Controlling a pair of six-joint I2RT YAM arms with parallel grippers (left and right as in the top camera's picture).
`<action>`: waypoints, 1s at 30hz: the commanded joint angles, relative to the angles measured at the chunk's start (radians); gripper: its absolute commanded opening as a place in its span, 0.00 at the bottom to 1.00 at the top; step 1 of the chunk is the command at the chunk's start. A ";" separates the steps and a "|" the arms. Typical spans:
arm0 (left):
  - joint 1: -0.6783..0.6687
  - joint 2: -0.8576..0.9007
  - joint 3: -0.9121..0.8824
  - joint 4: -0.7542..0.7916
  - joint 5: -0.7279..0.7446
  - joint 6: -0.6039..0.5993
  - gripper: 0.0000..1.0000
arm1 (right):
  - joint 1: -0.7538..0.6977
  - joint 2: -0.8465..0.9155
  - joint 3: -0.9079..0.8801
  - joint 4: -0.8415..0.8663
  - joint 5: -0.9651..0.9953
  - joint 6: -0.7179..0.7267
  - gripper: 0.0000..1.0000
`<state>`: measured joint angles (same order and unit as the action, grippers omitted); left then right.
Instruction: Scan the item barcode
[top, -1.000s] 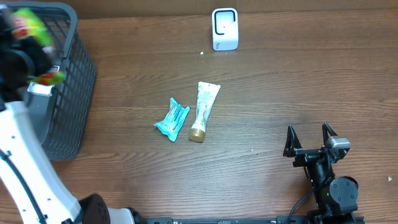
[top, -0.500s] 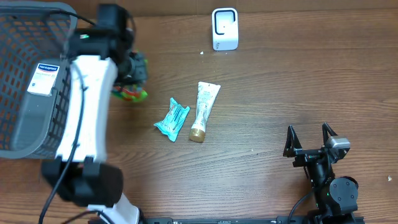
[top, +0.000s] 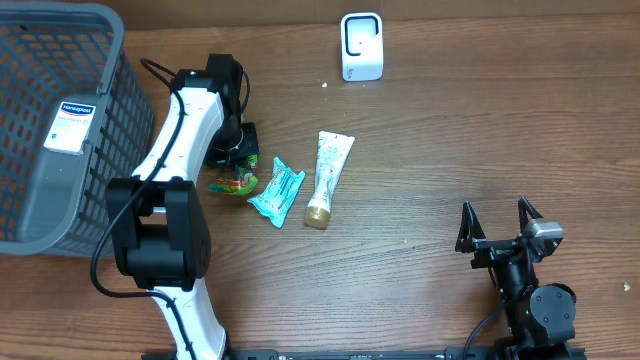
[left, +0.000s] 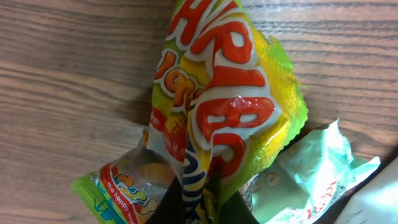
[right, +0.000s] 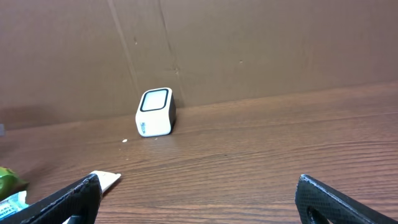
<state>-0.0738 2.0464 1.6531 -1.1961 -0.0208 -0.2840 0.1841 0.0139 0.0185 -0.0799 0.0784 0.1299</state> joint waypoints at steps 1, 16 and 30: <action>-0.021 -0.003 0.002 0.008 0.040 -0.016 0.51 | 0.004 -0.009 -0.010 0.004 0.007 -0.004 1.00; 0.055 -0.046 0.802 -0.336 0.036 0.090 0.84 | 0.004 -0.009 -0.010 0.004 0.007 -0.004 1.00; 0.560 0.008 1.049 -0.285 0.031 0.132 0.97 | 0.004 -0.009 -0.010 0.004 0.007 -0.004 1.00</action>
<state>0.4107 2.0087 2.7029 -1.5036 0.0162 -0.1783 0.1841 0.0139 0.0185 -0.0792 0.0788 0.1299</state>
